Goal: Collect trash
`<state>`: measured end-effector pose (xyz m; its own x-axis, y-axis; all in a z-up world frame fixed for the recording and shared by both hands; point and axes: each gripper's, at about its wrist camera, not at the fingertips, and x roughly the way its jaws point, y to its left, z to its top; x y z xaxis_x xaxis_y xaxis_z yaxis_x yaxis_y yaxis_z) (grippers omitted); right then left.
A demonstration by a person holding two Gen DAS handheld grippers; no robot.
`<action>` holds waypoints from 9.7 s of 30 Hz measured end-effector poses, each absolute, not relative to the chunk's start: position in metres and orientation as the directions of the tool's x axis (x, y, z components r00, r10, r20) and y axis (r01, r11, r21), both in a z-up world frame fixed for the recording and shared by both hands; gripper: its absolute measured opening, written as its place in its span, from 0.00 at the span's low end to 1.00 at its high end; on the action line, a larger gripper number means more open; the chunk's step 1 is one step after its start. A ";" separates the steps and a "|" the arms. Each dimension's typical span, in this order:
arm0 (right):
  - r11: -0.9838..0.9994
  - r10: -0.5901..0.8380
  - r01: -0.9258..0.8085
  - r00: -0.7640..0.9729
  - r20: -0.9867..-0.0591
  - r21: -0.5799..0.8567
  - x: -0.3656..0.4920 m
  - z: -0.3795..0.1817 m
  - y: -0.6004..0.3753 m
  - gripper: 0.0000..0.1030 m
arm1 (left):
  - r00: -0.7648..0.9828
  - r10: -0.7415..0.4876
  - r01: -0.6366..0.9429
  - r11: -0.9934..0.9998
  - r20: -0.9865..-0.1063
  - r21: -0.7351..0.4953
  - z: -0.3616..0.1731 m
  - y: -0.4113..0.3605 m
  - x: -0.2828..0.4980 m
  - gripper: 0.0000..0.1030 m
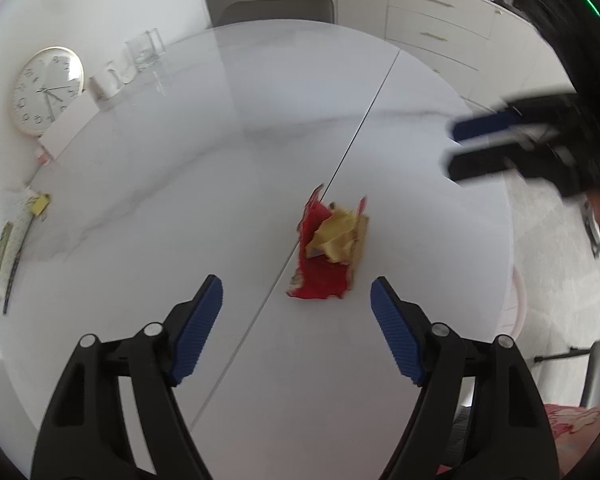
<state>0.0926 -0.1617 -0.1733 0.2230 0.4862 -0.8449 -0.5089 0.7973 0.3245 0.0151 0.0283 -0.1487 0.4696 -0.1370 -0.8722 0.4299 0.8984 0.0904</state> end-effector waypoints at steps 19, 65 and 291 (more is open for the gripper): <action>0.560 0.455 -0.647 -0.282 -0.845 0.518 0.184 -0.253 -0.107 0.44 | 0.344 -0.302 0.608 0.793 -0.889 -0.034 -0.207 0.035 0.068 0.59; 0.577 0.478 -0.630 -0.256 -0.840 0.520 0.181 -0.273 -0.118 0.07 | 0.332 -0.319 0.643 0.765 -0.888 -0.034 -0.207 0.016 0.079 0.06; 0.986 0.156 -0.150 0.694 -0.703 0.070 0.052 0.033 -0.182 0.98 | 0.769 0.140 -0.147 0.988 -0.624 0.041 0.073 0.040 0.015 0.92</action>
